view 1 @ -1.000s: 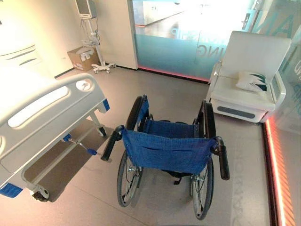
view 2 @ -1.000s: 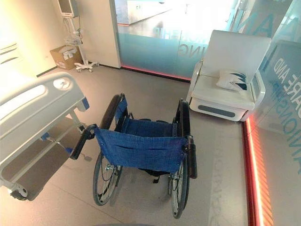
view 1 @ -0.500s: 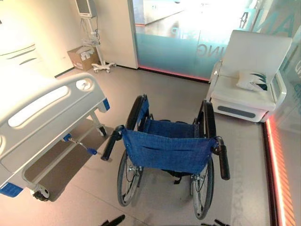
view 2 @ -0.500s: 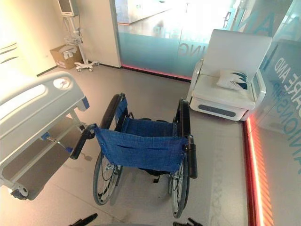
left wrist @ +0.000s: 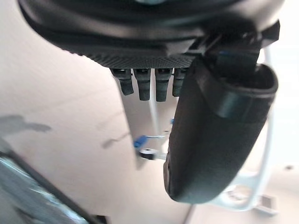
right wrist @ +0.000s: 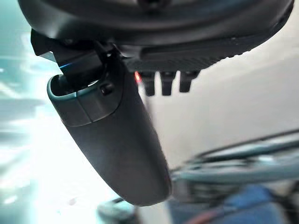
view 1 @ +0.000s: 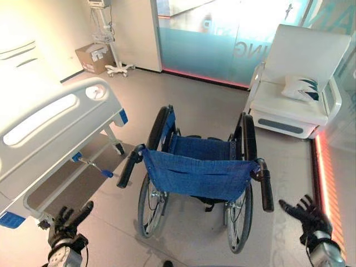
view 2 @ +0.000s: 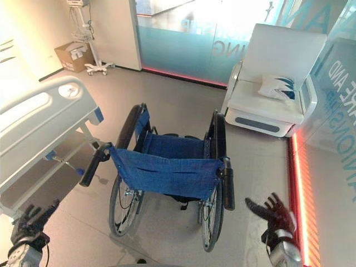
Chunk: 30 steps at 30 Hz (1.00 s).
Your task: Push the wheelchair next to the bed
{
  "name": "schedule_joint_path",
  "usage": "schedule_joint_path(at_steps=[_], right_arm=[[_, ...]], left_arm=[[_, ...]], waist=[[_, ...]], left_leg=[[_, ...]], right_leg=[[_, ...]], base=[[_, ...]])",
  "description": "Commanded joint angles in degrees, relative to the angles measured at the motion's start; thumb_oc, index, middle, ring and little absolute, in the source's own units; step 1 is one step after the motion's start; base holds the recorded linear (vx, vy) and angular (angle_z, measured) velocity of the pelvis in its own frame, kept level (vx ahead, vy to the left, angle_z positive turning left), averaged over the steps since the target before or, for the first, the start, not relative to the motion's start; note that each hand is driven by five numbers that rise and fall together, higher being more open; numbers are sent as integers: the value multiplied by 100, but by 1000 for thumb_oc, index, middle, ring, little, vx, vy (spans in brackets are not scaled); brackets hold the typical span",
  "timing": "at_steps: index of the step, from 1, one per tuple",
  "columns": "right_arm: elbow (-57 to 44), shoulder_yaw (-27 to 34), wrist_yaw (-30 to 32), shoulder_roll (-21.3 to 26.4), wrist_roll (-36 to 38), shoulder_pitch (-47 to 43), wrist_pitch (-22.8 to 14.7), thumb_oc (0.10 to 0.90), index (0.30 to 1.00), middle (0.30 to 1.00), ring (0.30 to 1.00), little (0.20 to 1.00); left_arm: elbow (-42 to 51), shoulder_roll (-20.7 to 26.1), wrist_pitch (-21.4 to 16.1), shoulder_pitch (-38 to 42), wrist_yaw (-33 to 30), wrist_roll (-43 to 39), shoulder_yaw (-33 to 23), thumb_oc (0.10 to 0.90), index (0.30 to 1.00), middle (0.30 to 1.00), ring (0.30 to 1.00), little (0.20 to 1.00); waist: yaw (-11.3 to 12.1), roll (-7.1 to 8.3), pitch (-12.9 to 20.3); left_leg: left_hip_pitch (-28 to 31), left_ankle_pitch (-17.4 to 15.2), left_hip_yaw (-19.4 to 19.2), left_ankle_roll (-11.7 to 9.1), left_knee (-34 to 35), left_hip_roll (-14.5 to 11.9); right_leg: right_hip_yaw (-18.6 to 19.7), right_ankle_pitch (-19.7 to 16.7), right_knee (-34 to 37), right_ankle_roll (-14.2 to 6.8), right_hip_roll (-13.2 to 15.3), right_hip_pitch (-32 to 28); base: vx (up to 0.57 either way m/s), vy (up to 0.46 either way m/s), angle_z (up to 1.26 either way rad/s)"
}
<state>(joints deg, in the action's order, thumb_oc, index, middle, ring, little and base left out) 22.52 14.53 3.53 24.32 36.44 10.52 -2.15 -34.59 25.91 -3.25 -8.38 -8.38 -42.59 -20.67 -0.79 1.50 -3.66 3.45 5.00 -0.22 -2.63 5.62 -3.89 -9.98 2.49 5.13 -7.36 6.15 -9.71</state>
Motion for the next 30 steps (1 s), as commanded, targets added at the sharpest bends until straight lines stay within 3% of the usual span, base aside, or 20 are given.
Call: schedule_joint_path(at_steps=[1, 5, 6, 8, 12, 15, 21, 27, 30], right_arm=[[-827, 291, 149, 495, -65, -562, -399, 800, 900, 900, 900, 900], [-1559, 231, 36, 511, -120, -621, -33, 800, 900, 900, 900, 900], [-1795, 218, -41, 524, -101, -606, 54, 800, 900, 900, 900, 900], [-2252, 252, -451, 556, 190, -512, 200, 800, 900, 900, 900, 900], [-2701, 219, -1506, 670, 651, -386, 240, 800, 900, 900, 900, 900], [-2894, 291, -1879, 792, 1226, -295, 236, 800, 900, 900, 900, 900], [-2912, 596, -2000, 1106, 1645, -156, 122, 800, 900, 900, 900, 900], [-2840, 761, -2157, 1115, 1764, -69, -97, 800, 900, 900, 900, 900], [-2861, 766, -2156, 1114, 1793, -39, -125, 800, 900, 900, 900, 900]], left_arm=[[381, 624, -179, 661, 10, 221, -64, 800, 900, 900, 900, 900], [935, 892, 851, 745, 30, 78, -141, 800, 900, 900, 900, 900], [1122, 946, 1378, 722, 351, -79, -113, 800, 900, 900, 900, 900], [1939, 1035, 2088, 570, 628, -633, -90, 800, 900, 900, 900, 900], [2470, 1178, 2426, 415, 1155, -1124, -186, 800, 900, 900, 900, 900], [2504, 1423, 2351, 287, 1560, -1173, -330, 800, 900, 900, 900, 900], [2592, 1967, 2532, 169, 2052, -1715, -591, 800, 900, 900, 900, 900], [3153, 2044, 2609, 270, 2094, -2842, -680, 800, 900, 900, 900, 900], [3359, 2040, 2432, 277, 1998, -2791, -644, 800, 900, 900, 900, 900]], waist=[[84, -147, 23], [60, -177, 59], [55, -189, 54], [65, -218, 41], [82, -246, 33], [86, -243, 41], [68, -247, 73], [43, -249, 59], [42, -248, 57]], left_leg=[[62, -380, -64, 46, -62, 36], [42, -355, -85, 40, -62, 16], [37, -348, -97, 43, -62, 9], [27, -339, -113, 49, -62, 3], [16, -326, -168, 43, -62, -12], [8, -321, -204, 24, -62, -20], [-16, -310, -260, 0, -62, -23], [-36, -325, -298, -9, -62, -17], [-41, -325, -301, -11, -62, -18]], right_leg=[[-121, -440, -13, 187, 97, 364], [-108, -418, -13, 175, 111, 377], [-107, -410, -13, 170, 114, 378], [-111, -408, -13, 161, 118, 384], [-146, -406, -13, 137, 140, 389], [-157, -407, -13, 110, 147, 396], [-164, -407, -13, 67, 154, 422], [-157, -408, -13, 40, 176, 445], [-159, -409, -13, 41, 178, 450]], base=[[0, 0, 0], [6, 8, 0], [0, 0, 0], [0, 0, 0], [0, 0, 0], [0, 0, 0], [-6, -2, -2], [-7, 1, -2], [0, 0, 0]])
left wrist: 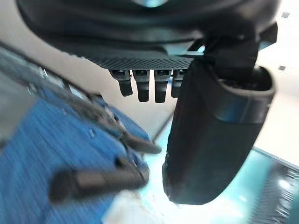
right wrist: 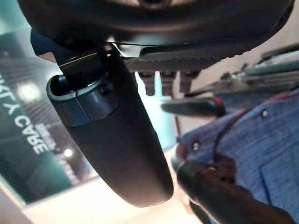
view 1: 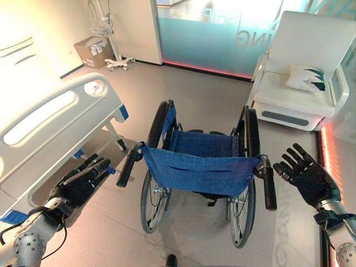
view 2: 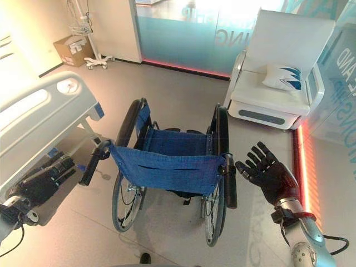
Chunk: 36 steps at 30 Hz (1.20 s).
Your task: Push the wheelchair next to the bed
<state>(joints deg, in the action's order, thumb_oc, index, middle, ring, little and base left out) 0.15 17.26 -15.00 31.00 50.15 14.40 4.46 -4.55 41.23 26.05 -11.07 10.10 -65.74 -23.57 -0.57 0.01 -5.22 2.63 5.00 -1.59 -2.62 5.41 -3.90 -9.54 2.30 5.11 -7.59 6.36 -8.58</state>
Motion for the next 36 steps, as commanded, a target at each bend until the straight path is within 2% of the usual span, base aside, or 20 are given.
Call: schedule_joint_path(at_steps=[1, 5, 7, 11, 13, 15, 18, 23, 26, 31, 36], right_arm=[[-670, 496, -273, 433, 449, -413, -803, 800, 900, 900, 900, 900], [-790, 500, -208, 397, 472, -431, -776, 800, 900, 900, 900, 900], [-883, 508, -148, 431, 456, -418, -749, 800, 900, 900, 900, 900], [-1072, 533, -105, 513, 516, -273, -813, 800, 900, 900, 900, 900], [-1109, 547, -79, 587, 557, -233, -826, 800, 900, 900, 900, 900], [-1135, 538, -37, 648, 578, -239, -815, 800, 900, 900, 900, 900], [-1197, 498, 111, 836, 693, -280, -800, 800, 900, 900, 900, 900], [-1219, 477, 218, 1033, 850, -271, -845, 800, 900, 900, 900, 900], [-1189, 452, 242, 1065, 886, -275, -889, 800, 900, 900, 900, 900], [-1170, 429, 245, 1099, 952, -273, -911, 800, 900, 900, 900, 900], [-1139, 286, 284, 1135, 967, -350, -976, 800, 900, 900, 900, 900]], left_arm=[[474, 517, -539, 557, 87, -573, -368, 800, 900, 900, 900, 900], [536, 473, -273, 586, 168, -747, -376, 800, 900, 900, 900, 900], [718, 476, 179, 591, 477, -965, -234, 800, 900, 900, 900, 900], [1227, 646, 360, 347, 596, -349, -20, 800, 900, 900, 900, 900], [1277, 795, 472, 242, 688, -110, 13, 800, 900, 900, 900, 900], [1256, 906, 530, 198, 744, 513, 35, 800, 900, 900, 900, 900], [1102, 1311, 564, 135, 1087, 1060, 95, 800, 900, 900, 900, 900], [1081, 1782, 748, 99, 1150, 990, 6, 800, 900, 900, 900, 900], [1109, 1928, 834, 169, 1249, 685, -16, 800, 900, 900, 900, 900], [1267, 2126, 859, 233, 1368, 698, 47, 800, 900, 900, 900, 900], [1370, 2161, 1025, 467, 1061, -106, 284, 800, 900, 900, 900, 900]], waist=[[23, -93, 213], [30, -87, 205], [23, -90, 203], [25, -104, 156], [38, -111, 151], [49, -115, 154], [49, -130, 143], [37, -171, 141], [26, -186, 128], [3, -201, 117], [-20, -214, 107]], left_leg=[[34, -324, -165, -14, -41, -16], [17, -327, -163, -23, -41, -15], [4, -328, -161, -29, -41, -10], [6, -324, -184, -29, -41, -11], [7, -321, -184, -25, -41, -5], [3, -318, -187, -25, -41, -5], [1, -300, -198, -23, -41, -8], [-7, -275, -236, -37, -41, -23], [-7, -281, -255, -42, -41, -29], [-11, -277, -276, -50, -41, -41], [-7, -277, -288, -55, -41, -41]], right_leg=[[-205, -388, -11, 66, 160, 340], [-202, -384, -11, 58, 165, 354], [-196, -392, -11, 50, 169, 369], [-194, -426, -11, 31, 173, 375], [-203, -431, -11, 25, 176, 372], [-213, -431, -11, 16, 178, 373], [-214, -441, -11, 7, 173, 378], [-212, -456, -11, -11, 168, 393], [-224, -458, -11, -19, 177, 399], [-220, -463, -11, -30, 180, 411], [-209, -467, -11, -35, 186, 407]], base=[[0, 0, 0], [0, 0, 0], [0, 0, 0], [0, 0, 0], [0, 0, 0], [0, 0, 0], [0, 0, 0], [0, 0, 0], [0, 0, 0], [0, 0, 0], [0, 0, 0]])
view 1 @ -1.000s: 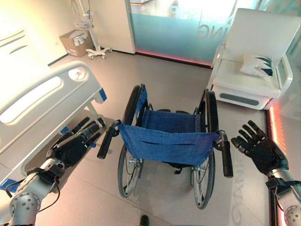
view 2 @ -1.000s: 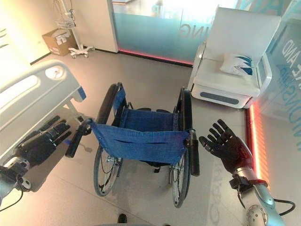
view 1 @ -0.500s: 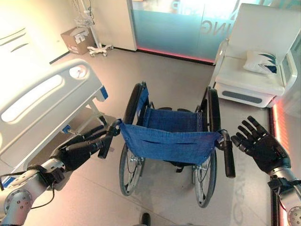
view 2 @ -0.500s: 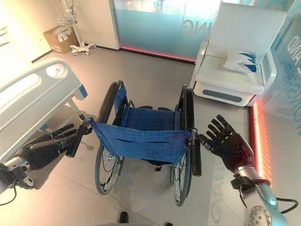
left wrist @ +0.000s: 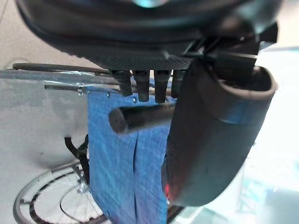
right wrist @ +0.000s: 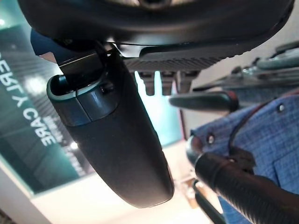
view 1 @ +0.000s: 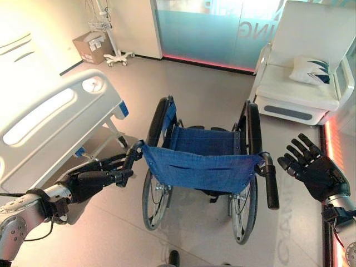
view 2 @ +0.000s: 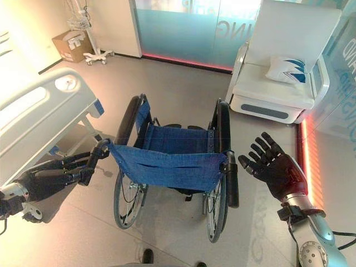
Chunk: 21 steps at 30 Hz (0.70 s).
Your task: Push the wheelchair next to the bed
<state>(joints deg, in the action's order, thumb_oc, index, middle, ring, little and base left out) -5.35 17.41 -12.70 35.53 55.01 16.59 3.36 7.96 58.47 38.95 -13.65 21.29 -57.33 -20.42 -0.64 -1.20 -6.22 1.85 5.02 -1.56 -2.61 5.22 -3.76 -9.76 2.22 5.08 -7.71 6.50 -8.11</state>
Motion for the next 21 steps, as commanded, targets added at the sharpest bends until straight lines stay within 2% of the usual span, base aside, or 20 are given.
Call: schedule_joint_path(at_steps=[1, 3, 6, 8, 10, 12, 14, 19, 21], right_arm=[[-593, 257, 64, 677, 473, -572, -865, 800, 900, 900, 900, 900], [-576, 182, 52, 629, 459, -572, -896, 800, 900, 900, 900, 900], [-580, 126, 61, 593, 432, -551, -931, 800, 900, 900, 900, 900], [-616, 1, 151, 635, 429, -628, -949, 800, 900, 900, 900, 900], [-621, -83, 225, 691, 463, -697, -992, 800, 900, 900, 900, 900], [-614, -122, 266, 721, 488, -743, -1011, 800, 900, 900, 900, 900], [-607, -146, 297, 742, 508, -736, -1041, 800, 900, 900, 900, 900], [-569, -128, 270, 758, 548, -627, -1076, 800, 900, 900, 900, 900], [-580, -150, 277, 739, 542, -587, -1091, 800, 900, 900, 900, 900]], left_arm=[[140, 428, -234, 761, -101, -1040, -6, 800, 900, 900, 900, 900], [226, 389, -133, 876, -254, -1503, 129, 800, 900, 900, 900, 900], [331, 320, 47, 979, -394, -1725, 266, 800, 900, 900, 900, 900], [340, 315, 176, 1160, -542, -1513, 599, 800, 900, 900, 900, 900], [206, 337, 91, 1267, -489, -1131, 802, 800, 900, 900, 900, 900], [75, 367, 39, 1285, -390, -915, 886, 800, 900, 900, 900, 900], [-46, 330, 195, 1265, -285, -839, 951, 800, 900, 900, 900, 900], [-194, 305, 585, 1156, -572, -1080, 999, 800, 900, 900, 900, 900], [-317, 195, 721, 1155, -902, -1306, 1075, 800, 900, 900, 900, 900]], waist=[[-15, -94, 211], [-31, -100, 217], [-49, -100, 214], [-75, -101, 215], [-79, -103, 203], [-84, -107, 190], [-91, -112, 174], [-121, -99, 184], [-140, -90, 195]], left_leg=[[72, -280, -293, -57, -22, -56], [84, -281, -310, -62, -22, -64], [93, -281, -320, -63, -22, -68], [88, -279, -337, -58, -22, -71], [75, -271, -334, -57, -22, -75], [66, -270, -337, -52, -22, -78], [72, -271, -343, -48, -22, -82], [101, -272, -367, -37, -22, -89], [103, -275, -373, -28, -22, -89]], right_leg=[[-186, -459, -8, -25, 173, 360], [-176, -457, -8, -26, 173, 352], [-175, -462, -8, -26, 176, 346], [-167, -466, -8, -26, 176, 356], [-158, -470, -8, -22, 171, 368], [-147, -472, -8, -24, 167, 382], [-127, -467, -8, -24, 161, 382], [-97, -480, -8, -33, 154, 379], [-75, -481, -8, -40, 150, 389]], base=[[0, 0, 0], [0, 0, 0], [0, 0, 0], [0, 0, 0], [4, -16, 6], [0, -6, 2], [0, 0, 0], [33, -11, 0], [36, -13, -3]])
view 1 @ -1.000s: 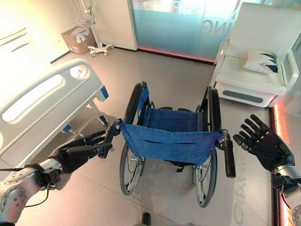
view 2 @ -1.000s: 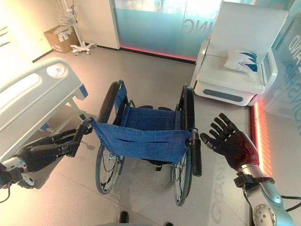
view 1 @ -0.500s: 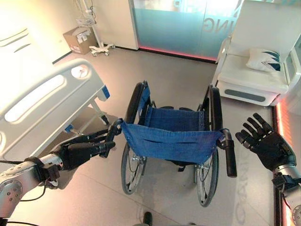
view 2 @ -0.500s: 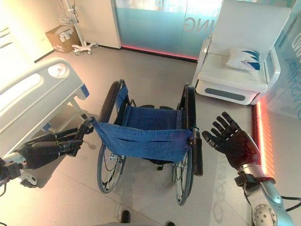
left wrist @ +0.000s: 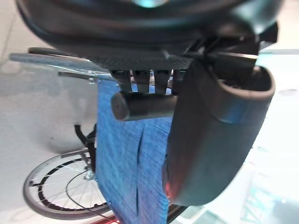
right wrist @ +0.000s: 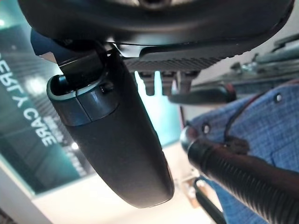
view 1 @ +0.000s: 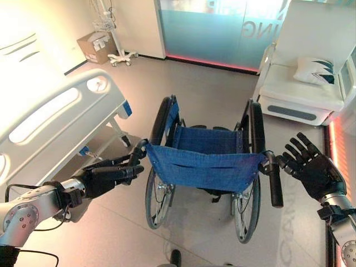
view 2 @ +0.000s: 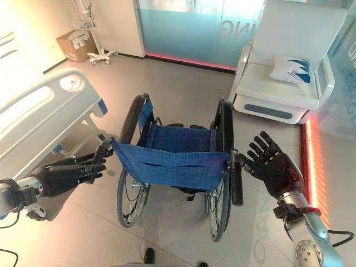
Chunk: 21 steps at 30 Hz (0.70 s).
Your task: Push the wheelchair next to the bed
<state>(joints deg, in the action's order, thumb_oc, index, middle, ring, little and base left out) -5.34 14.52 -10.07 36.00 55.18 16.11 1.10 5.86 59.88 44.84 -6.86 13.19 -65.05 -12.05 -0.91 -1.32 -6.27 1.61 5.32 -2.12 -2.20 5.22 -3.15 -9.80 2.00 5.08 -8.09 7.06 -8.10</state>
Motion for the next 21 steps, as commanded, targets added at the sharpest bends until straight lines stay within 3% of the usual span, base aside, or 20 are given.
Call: schedule_joint_path(at_steps=[1, 6, 9, 18, 21], right_arm=[[-574, 106, 23, 694, 523, -548, -871, 800, 900, 900, 900, 900], [-595, 67, 51, 698, 518, -531, -835, 800, 900, 900, 900, 900], [-570, 32, 39, 695, 540, -515, -854, 800, 900, 900, 900, 900], [-577, -142, 232, 757, 234, -607, -744, 800, 900, 900, 900, 900], [-754, -173, 226, 993, 102, -610, -666, 800, 900, 900, 900, 900]], left_arm=[[-193, -3, 170, 498, -254, -691, 282, 800, 900, 900, 900, 900], [-318, -144, 211, 529, -515, -1023, 339, 800, 900, 900, 900, 900], [-252, -219, 119, 548, -463, -1064, 407, 400, 300, 300, 300, 300], [25, -277, -143, 713, -708, -1228, 692, 400, 300, 300, 300, 300], [130, -244, -339, 741, -994, -1447, 708, 400, 300, 300, 300, 300]], waist=[[-124, -74, 195], [-155, -76, 199], [-167, -76, 187], [-168, -80, 143], [-170, -72, 118]], left_leg=[[132, -303, -322, -64, -22, -154], [144, -300, -343, -65, -22, -166], [154, -295, -340, -66, -22, -169], [160, -290, -301, -73, -22, -173], [160, -283, -278, -73, -22, -170]], right_leg=[[-58, -460, -8, 2, 89, 390], [-25, -453, -8, 4, 83, 389], [-16, -453, -8, 7, 84, 377], [-3, -451, -8, 13, 83, 362], [9, -452, -8, 20, 81, 359]], base=[[34, -12, -3], [33, 0, -5], [21, -4, -4], [12, -3, -2], [22, -7, 0]])
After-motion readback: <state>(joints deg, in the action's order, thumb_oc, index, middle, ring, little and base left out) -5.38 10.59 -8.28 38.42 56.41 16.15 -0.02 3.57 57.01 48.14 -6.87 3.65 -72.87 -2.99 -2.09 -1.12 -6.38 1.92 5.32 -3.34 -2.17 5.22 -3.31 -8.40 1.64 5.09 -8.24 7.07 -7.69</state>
